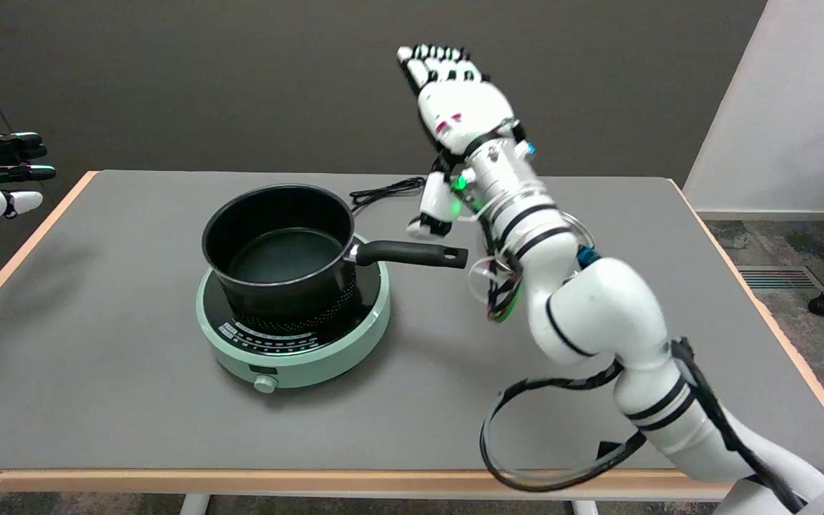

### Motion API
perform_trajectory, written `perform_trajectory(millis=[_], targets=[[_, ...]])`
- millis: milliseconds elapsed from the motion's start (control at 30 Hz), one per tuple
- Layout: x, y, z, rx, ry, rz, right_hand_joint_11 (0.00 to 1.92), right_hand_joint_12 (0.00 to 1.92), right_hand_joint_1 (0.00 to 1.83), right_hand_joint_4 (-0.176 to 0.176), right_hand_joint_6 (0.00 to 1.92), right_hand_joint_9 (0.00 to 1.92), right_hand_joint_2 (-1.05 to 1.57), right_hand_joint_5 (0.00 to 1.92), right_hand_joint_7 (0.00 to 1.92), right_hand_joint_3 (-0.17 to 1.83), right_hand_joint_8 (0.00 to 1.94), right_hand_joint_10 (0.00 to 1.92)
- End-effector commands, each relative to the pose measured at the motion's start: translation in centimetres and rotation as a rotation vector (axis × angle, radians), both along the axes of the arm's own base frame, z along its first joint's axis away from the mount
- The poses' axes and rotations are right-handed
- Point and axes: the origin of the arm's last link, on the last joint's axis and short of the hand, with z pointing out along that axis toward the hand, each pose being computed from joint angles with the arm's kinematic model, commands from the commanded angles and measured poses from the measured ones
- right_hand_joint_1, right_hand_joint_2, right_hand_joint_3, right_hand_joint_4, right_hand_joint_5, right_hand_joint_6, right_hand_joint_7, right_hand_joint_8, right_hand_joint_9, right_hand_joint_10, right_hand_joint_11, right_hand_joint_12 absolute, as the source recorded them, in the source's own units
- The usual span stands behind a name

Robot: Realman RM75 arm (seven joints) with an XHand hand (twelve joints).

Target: Pick up the pot lid.

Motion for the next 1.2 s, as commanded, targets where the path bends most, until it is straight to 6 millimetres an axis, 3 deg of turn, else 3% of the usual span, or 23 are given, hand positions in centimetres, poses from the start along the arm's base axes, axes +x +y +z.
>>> perform_trajectory(millis=[33, 300, 567, 900, 1200], targets=[[5.7, -0.6, 8.8, -0.122, -0.094, 0.150, 0.04, 0.04, 1.22, -0.017, 0.04, 0.04, -0.79, 0.04, 0.04, 1.42, 0.04, 0.04], [3.5, -0.5, 15.7, -0.258, -0.115, 0.071, 0.04, 0.04, 1.21, -0.019, 0.04, 0.04, -0.73, 0.04, 0.04, 1.32, 0.04, 0.04], [-0.6, -0.1, 18.9, -0.298, -0.150, -0.066, 0.04, 0.04, 1.21, -0.027, 0.04, 0.04, -0.71, 0.04, 0.04, 1.23, 0.04, 0.04], [-3.4, 0.3, 20.3, -0.311, -0.166, -0.155, 0.04, 0.04, 1.22, -0.055, 0.04, 0.04, -0.67, 0.04, 0.04, 1.16, 0.04, 0.04], [-2.6, 0.7, 19.7, -0.252, -0.145, -0.108, 0.04, 0.04, 1.22, -0.061, 0.04, 0.04, -0.67, 0.04, 0.04, 1.15, 0.04, 0.04]])
